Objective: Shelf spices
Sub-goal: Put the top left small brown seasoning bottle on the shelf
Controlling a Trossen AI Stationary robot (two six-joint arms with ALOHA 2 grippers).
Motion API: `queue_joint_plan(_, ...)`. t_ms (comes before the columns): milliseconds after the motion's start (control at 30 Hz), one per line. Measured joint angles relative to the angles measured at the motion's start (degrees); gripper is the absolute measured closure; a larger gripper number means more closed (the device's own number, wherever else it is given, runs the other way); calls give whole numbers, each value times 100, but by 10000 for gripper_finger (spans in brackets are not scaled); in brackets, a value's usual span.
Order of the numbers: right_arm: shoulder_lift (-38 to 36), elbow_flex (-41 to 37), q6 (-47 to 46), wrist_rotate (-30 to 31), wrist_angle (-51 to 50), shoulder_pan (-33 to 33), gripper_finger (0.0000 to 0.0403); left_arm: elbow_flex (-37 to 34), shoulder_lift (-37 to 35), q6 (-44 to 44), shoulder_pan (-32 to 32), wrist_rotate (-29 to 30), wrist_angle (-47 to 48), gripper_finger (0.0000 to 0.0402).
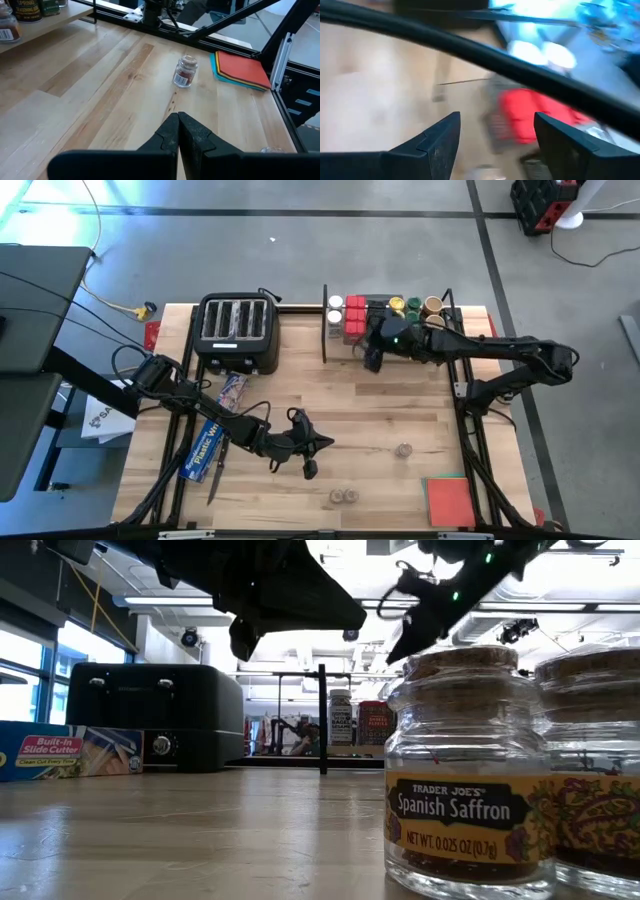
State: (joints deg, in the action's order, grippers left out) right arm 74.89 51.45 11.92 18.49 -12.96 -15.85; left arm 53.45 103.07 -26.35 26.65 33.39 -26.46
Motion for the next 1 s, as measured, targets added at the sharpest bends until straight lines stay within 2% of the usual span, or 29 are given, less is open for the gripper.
queue_joint_plan(100,-4,205,3,-405,-593,472,171,0,0,-1,-2,0,-2,401)
queue_joint_plan(200,35,112,-137,-1150,-1000,756,218,0,0,-2,0,-7,-4,401)
queue_joint_plan(300,80,-228,-344,-1194,-1214,756,285,0,0,-2,0,-9,-4,401)
queue_joint_plan(467,94,-729,-439,-1012,-825,431,388,0,0,0,0,-13,-6,401)
queue_joint_plan(767,436,-889,-416,-1008,-217,-323,396,2,0,0,-25,-13,-41,401)
queue_joint_plan(1000,572,-889,-400,-948,116,-436,401,2,0,-13,-24,-20,-32,401)
